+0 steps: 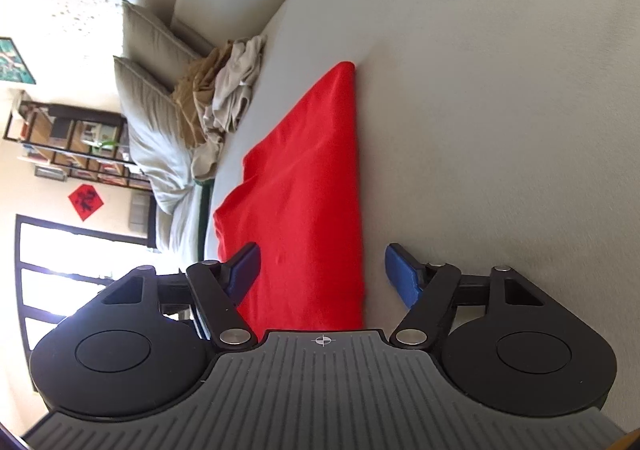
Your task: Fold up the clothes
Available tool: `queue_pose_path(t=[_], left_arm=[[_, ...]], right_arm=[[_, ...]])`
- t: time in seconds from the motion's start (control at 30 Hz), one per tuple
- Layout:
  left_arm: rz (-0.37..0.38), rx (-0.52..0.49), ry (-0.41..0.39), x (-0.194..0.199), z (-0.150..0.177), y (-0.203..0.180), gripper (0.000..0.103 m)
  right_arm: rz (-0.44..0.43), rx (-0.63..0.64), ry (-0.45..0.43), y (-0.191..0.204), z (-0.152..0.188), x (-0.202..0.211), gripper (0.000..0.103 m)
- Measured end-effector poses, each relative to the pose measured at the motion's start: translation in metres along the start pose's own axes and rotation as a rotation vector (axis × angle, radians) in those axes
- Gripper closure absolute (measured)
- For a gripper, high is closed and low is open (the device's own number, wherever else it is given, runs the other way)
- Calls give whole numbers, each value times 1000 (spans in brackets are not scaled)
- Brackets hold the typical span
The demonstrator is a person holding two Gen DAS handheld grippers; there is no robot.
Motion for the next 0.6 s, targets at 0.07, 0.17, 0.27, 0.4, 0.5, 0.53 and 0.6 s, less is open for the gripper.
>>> queue_pose_path(t=[0.07,0.17,0.27,0.4,0.5,0.53,0.6], left_arm=[[-21,-65,8,-7,-3,-13,27],[-55,-78,39,-21,-5,-14,27],[-44,-37,38,-29,-8,-11,27],[-69,-22,25,-28,-5,-8,37],[-208,-84,17,-22,0,-26,67],[-255,-109,13,-20,2,-33,69],[-358,-194,5,-18,7,-56,71]], right_arm=[[0,-10,22,-1,-10,-12,59],[-18,-34,63,-2,-21,-31,67],[-20,-20,90,5,-25,-50,67],[25,54,46,19,-18,-61,72],[84,106,-19,28,-8,-58,78],[112,131,-44,34,-4,-56,79],[173,213,-99,50,8,-48,82]])
Point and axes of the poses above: each gripper's, at about its wrist camera, not at the fingertips, and x roughly against the way its jaws point, y to its left, z to its underside, the point moved 3 cm from there along -x, roughly the way its jaws point, and after that the axes turned 14 degrees about -x, right-handed, at the moved point
